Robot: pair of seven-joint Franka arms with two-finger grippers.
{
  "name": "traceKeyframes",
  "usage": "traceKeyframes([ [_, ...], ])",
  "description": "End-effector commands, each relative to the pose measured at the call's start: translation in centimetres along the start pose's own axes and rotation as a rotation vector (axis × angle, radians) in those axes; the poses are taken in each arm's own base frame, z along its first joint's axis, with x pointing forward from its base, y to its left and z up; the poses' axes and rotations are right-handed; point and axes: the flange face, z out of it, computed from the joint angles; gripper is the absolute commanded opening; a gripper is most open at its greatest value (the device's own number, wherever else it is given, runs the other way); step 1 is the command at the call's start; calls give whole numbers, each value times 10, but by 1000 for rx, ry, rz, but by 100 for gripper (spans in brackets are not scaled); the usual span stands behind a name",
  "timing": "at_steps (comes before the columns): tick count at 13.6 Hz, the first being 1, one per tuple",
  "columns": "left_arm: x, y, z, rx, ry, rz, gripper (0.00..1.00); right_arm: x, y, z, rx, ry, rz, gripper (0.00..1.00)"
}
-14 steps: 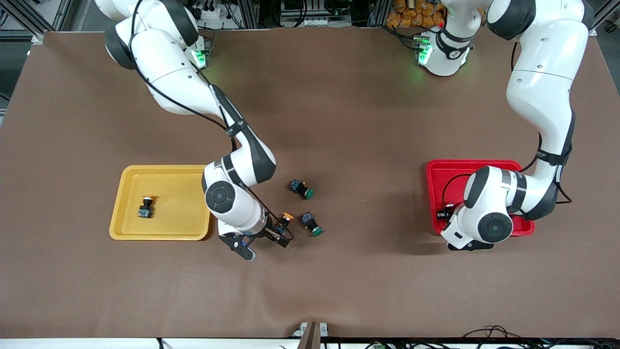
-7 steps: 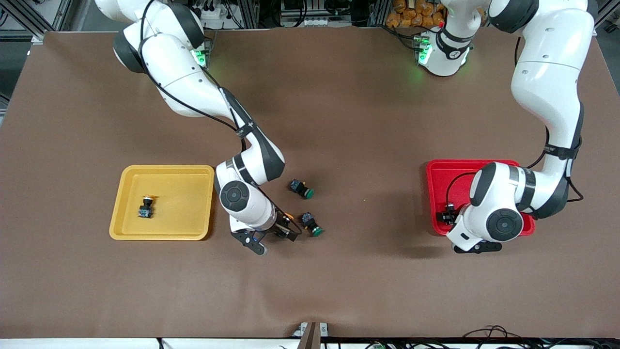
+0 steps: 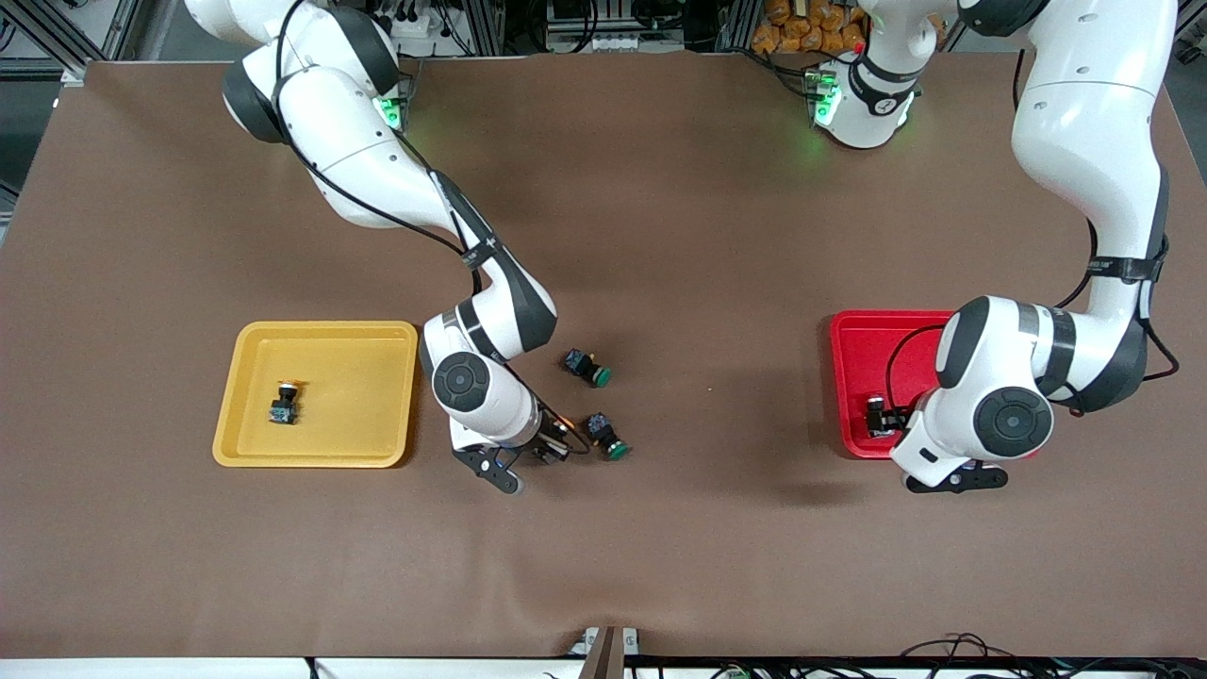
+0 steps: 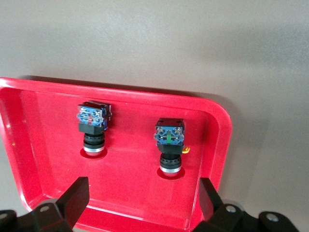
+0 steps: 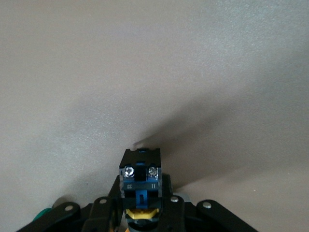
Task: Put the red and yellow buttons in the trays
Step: 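Release the red button while the right gripper lifts a yellow button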
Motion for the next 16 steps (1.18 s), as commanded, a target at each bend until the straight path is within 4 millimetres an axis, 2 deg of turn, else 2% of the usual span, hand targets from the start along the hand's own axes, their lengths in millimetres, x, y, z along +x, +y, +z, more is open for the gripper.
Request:
traceKeyframes([
  [1,-4,-2,-5,15,1,2,100,7,-1,-11,-21,-24,19,0],
  [3,-4,-3,-9,13,6,-1,100,20,11,-29,-74,-68,43,0],
  [6,-10,-21,-51,-20,58,-34,100,52,32,-86,-145,-124,87,0],
  [8,-17,-74,-92,-93,92,-117,100,78,55,-122,-181,-163,80,0],
  [9,-24,-93,-110,-121,103,-151,100,85,64,-132,-196,-182,46,0],
  [11,-41,-114,-147,-149,134,-196,100,103,82,-146,-199,-204,-9,0],
  [12,-48,-123,-160,-158,140,-207,100,107,87,-155,-200,-209,-53,0],
  [13,-56,-129,-174,-162,153,-212,100,114,94,-169,-193,-211,-95,0],
  [14,-62,-136,-186,-178,169,-225,100,127,109,-180,-192,-219,-109,0],
  [16,-80,-141,-213,-217,182,-219,100,145,136,-185,-205,-258,-142,0],
])
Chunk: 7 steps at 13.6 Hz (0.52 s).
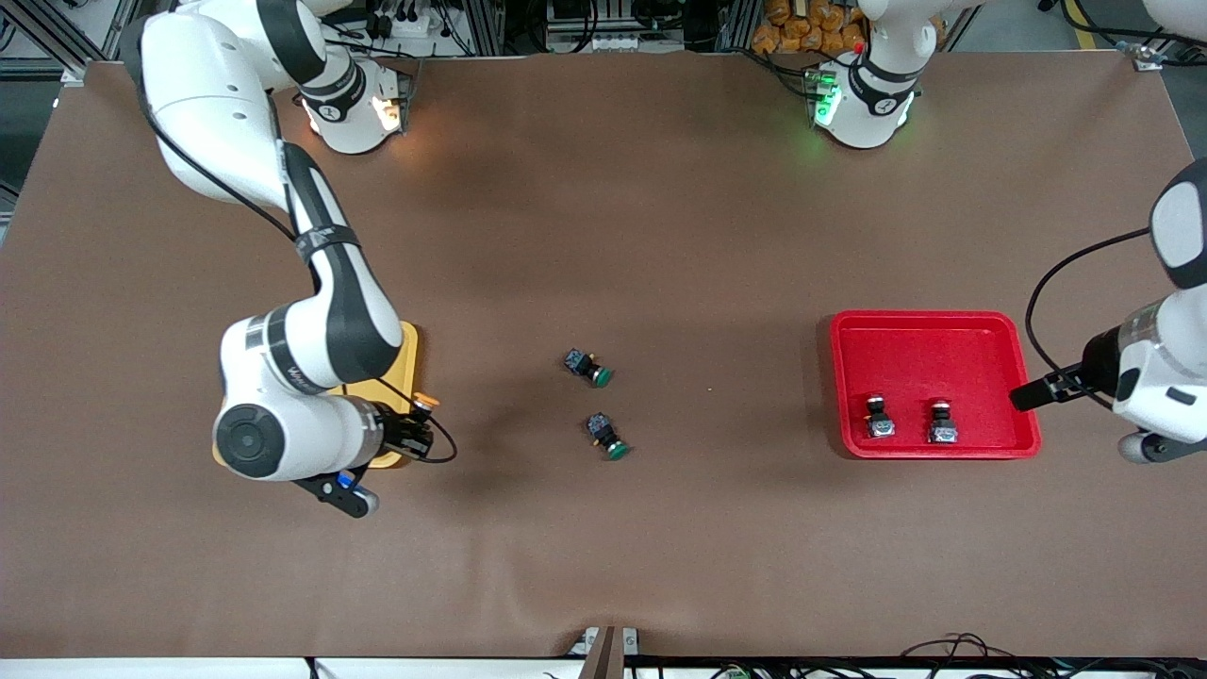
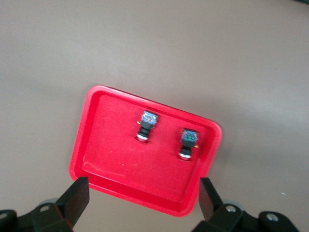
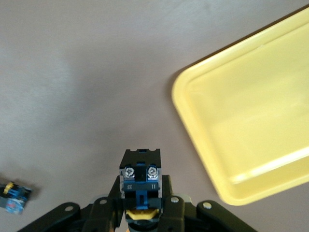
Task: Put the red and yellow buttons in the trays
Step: 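Release the red button while the right gripper lifts a yellow button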
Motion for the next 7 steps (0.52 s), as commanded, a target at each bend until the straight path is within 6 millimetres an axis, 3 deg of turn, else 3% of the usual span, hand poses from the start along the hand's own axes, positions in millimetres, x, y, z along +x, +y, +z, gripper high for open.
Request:
traceKeyframes([
  [1,-23,-10,-37,-50,-13,42,100,10,40,-9,7,-46,-56,0],
  [4,-45,-22,-81,-81,-2,125,100,23,86,12,8,-33,-143,0],
  [5,-55,-17,-95,-78,12,156,100,24,106,24,25,-5,-161,0],
  [7,-72,1,-113,-62,38,187,100,21,123,54,39,46,-207,0],
])
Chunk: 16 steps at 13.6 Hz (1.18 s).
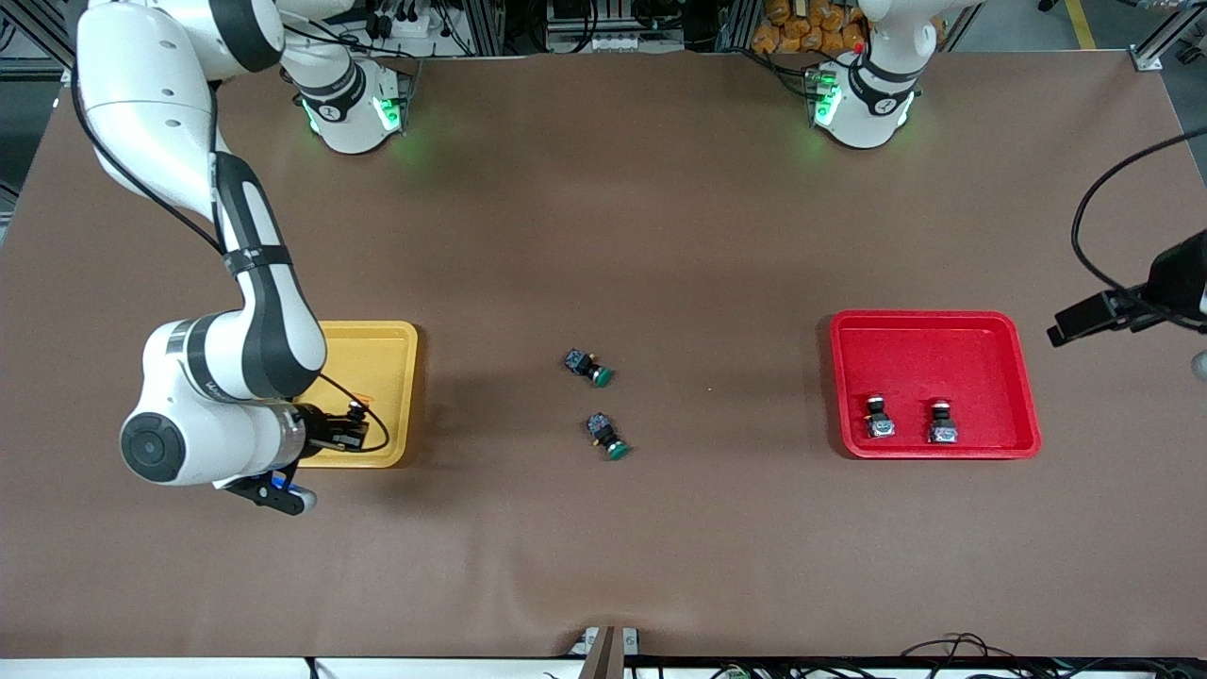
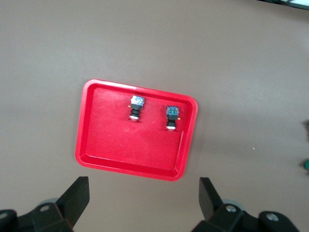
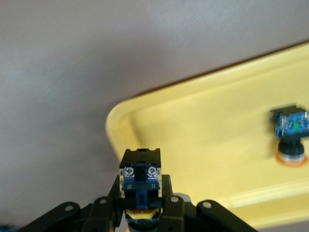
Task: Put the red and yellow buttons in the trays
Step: 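Lower the yellow button into the yellow tray with the right gripper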
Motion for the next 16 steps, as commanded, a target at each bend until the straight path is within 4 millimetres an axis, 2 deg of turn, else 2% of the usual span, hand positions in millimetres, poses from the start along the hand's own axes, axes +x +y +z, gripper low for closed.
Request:
traceKeyframes([
  [1,-22,26,-21,16,22,53,100,-24,36,23,9,29,-76,0],
  [3,-33,39,-37,22,50,103,100,-23,61,52,11,44,-112,0],
  [4,-36,41,-43,23,61,124,100,-24,63,61,10,51,-118,0],
  [6,-42,37,-52,9,70,163,100,-23,67,68,7,47,-139,0],
  [8,-47,27,-56,6,46,156,100,-15,83,73,13,57,-157,0],
  [9,-48,21,-59,5,50,147,100,-15,83,72,13,53,-152,59],
  [10,-46,13,-60,7,49,118,100,-15,83,72,14,51,-147,100],
  [14,-40,10,-55,17,44,125,100,-13,78,58,21,69,-153,100],
  [16,-37,18,-51,23,40,131,100,-9,73,32,20,31,-150,100],
])
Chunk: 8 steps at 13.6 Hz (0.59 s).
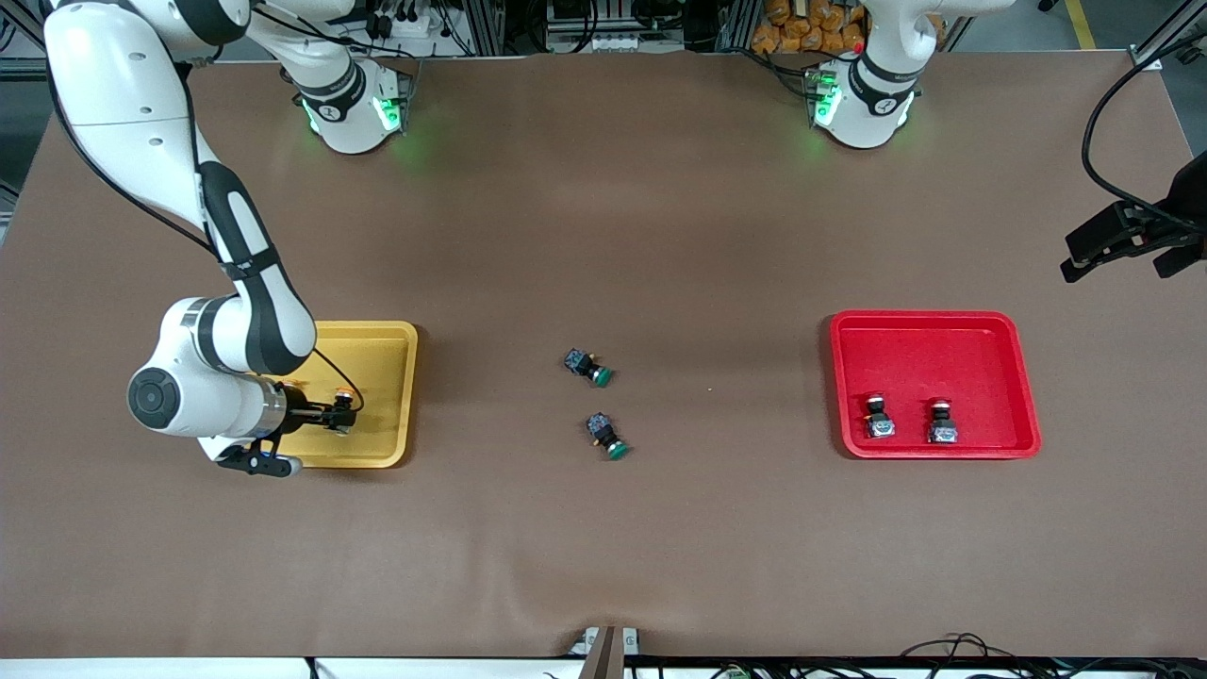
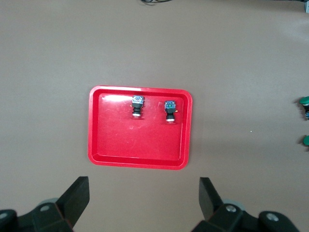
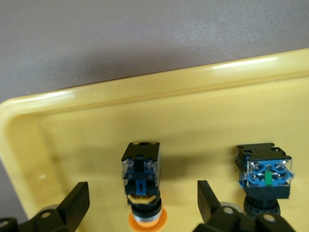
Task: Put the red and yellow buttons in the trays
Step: 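Lower the yellow button into the yellow tray with the right gripper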
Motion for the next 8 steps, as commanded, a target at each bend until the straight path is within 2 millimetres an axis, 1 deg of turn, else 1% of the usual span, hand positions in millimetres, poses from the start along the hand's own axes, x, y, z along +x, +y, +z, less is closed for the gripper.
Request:
traceKeyframes([
  [1,3,1,6,-1,-15,9,100,4,-4,-44,13,-32,-11,100],
  [3,4,-4,7,-1,-16,0,100,5,-15,-57,10,-19,-29,100],
  [4,4,-3,7,1,-16,0,100,7,-18,-69,11,-9,-35,100],
  [5,4,-2,8,1,-18,0,100,11,-22,-89,14,-3,-43,100],
  [6,4,0,6,1,-13,-5,100,11,-24,-112,6,-33,-52,100],
  [8,4,2,5,0,-10,-2,100,13,-16,-157,-2,-52,-49,100],
])
